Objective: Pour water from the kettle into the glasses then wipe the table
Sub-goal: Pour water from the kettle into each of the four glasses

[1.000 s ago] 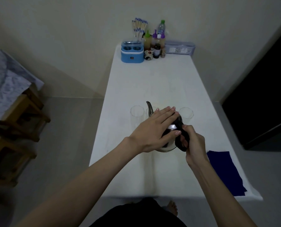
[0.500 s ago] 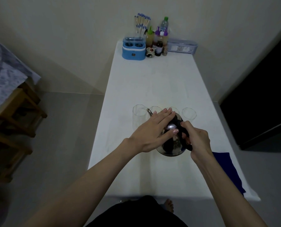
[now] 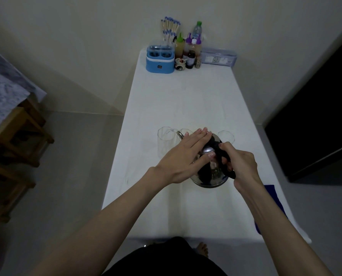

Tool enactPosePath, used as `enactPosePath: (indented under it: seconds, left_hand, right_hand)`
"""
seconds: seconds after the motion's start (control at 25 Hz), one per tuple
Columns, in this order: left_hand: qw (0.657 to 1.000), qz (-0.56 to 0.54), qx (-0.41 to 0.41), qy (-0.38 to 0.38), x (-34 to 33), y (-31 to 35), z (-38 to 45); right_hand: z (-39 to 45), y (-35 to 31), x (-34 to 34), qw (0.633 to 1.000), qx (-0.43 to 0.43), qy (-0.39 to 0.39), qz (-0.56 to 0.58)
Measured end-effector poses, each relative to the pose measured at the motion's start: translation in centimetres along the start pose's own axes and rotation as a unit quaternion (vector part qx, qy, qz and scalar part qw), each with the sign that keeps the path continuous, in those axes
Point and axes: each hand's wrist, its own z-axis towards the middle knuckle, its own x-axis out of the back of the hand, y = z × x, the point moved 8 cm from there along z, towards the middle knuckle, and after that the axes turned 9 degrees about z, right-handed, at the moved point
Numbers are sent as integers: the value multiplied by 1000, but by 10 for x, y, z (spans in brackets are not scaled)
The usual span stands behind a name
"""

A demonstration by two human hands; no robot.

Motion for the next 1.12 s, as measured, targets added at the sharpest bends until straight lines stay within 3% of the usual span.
enactPosePath:
  seconds: [1.12]
  left_hand:
    - [1000,5,5,11,0,8,3]
  right_hand:
    - [0,-10,6,1000,-3,-6,-29]
